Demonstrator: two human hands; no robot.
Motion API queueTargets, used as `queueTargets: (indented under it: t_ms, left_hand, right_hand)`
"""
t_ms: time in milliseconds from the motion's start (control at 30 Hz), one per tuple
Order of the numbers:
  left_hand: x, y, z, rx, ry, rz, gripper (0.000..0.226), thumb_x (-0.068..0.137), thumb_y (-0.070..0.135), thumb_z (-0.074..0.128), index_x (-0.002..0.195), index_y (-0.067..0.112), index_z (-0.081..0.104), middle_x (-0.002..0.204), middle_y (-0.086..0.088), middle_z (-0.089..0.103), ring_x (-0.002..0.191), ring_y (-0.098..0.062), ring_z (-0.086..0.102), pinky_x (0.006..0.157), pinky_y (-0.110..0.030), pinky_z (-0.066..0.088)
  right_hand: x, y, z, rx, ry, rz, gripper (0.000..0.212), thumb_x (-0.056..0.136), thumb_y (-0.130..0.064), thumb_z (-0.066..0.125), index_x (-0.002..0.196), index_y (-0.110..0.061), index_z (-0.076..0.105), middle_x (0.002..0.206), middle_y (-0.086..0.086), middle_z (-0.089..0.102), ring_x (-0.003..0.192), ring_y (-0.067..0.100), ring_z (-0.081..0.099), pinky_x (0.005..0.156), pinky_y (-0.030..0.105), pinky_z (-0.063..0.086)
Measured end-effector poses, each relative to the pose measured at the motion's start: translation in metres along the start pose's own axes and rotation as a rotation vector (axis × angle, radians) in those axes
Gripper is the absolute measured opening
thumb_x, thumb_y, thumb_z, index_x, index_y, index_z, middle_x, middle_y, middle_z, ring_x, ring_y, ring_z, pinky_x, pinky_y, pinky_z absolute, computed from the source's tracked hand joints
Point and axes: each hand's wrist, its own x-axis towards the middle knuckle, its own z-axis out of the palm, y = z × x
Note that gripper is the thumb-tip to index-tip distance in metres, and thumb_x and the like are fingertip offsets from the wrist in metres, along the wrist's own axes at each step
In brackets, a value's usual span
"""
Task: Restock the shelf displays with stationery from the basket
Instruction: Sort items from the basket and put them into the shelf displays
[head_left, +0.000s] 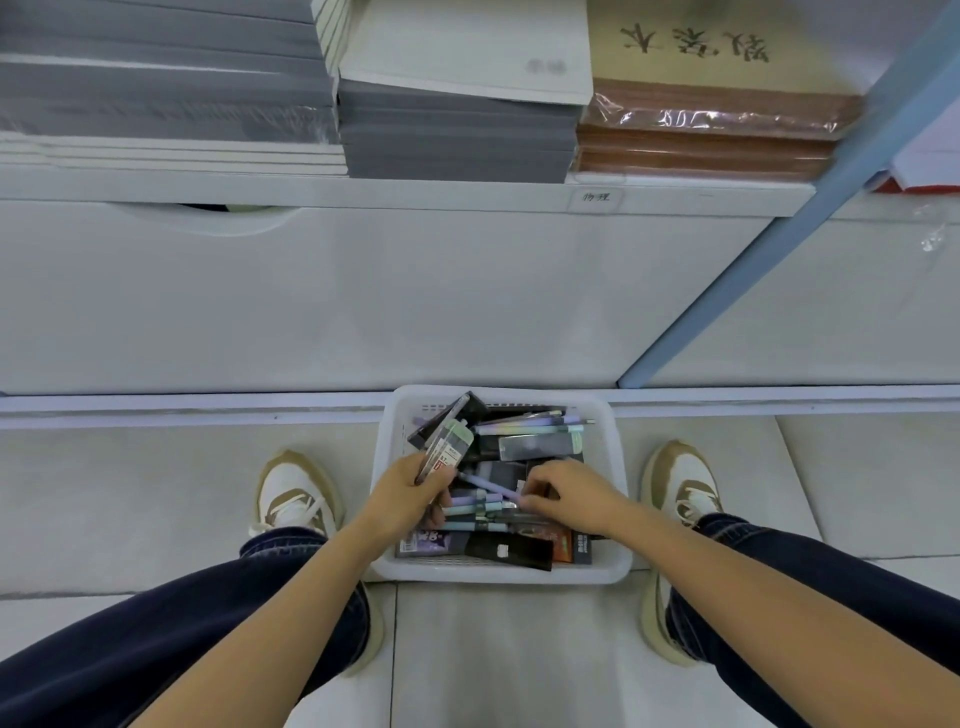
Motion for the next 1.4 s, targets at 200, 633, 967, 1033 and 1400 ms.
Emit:
queueTargets:
  t_ms: [200,633,967,1033,1400]
  left_hand:
    - [0.001,-0.002,-0.008,-0.056,0.112,0.008,0.018,0.100,0.019,0.052,0.090,0.004,0.051,0.070,-0.009,0.059,0.058,-0.018,0.054,0.056,-0.027,0.048]
    - [0.004,-0.006,-0.013,0.126,0.187,0.047,0.029,0.099,0.028,0.053,0.095,0.000,0.058,0.076,-0.006,0.063,0.065,-0.016,0.056,0.062,-0.030,0.049]
    - [-0.010,0.053,-0.007,0.298,-0.035,0.403,0.029,0.100,0.028,0.050,0.105,0.002,0.060,0.083,-0.005,0.060,0.072,-0.012,0.052,0.068,-0.025,0.043]
    - [-0.014,0.064,-0.009,0.247,-0.073,0.387,0.027,0.101,0.030,0.049,0.098,0.004,0.057,0.070,0.002,0.051,0.061,-0.005,0.045,0.058,-0.017,0.038]
    - [-0.046,0.135,-0.023,-0.380,0.243,0.482,0.022,0.101,0.022,0.049,0.104,0.003,0.059,0.083,-0.006,0.065,0.060,-0.018,0.048,0.055,-0.029,0.044]
  right_hand:
    - [0.022,-0.027,0.015,0.001,0.073,-0.123,0.034,0.089,-0.040,0.064,0.116,-0.019,0.059,0.107,-0.002,0.059,0.094,0.013,0.054,0.079,0.028,0.048]
    - [0.035,-0.007,-0.008,0.036,0.041,-0.136,0.018,0.097,-0.027,0.054,0.096,-0.011,0.064,0.088,-0.002,0.054,0.080,0.015,0.052,0.070,0.025,0.038]
    - [0.015,-0.047,-0.098,0.091,-0.275,-0.196,0.038,0.099,-0.039,0.050,0.073,-0.013,0.059,0.065,0.001,0.049,0.058,0.014,0.042,0.059,0.024,0.035]
    - [0.010,-0.056,-0.116,0.134,-0.284,-0.204,0.032,0.097,-0.037,0.054,0.083,-0.011,0.066,0.066,0.003,0.052,0.057,0.013,0.044,0.057,0.023,0.037]
    - [-0.056,-0.097,-0.202,0.483,-0.003,-0.244,0.028,0.100,-0.016,0.052,0.124,-0.008,0.062,0.072,0.001,0.049,0.057,0.011,0.038,0.055,0.024,0.032]
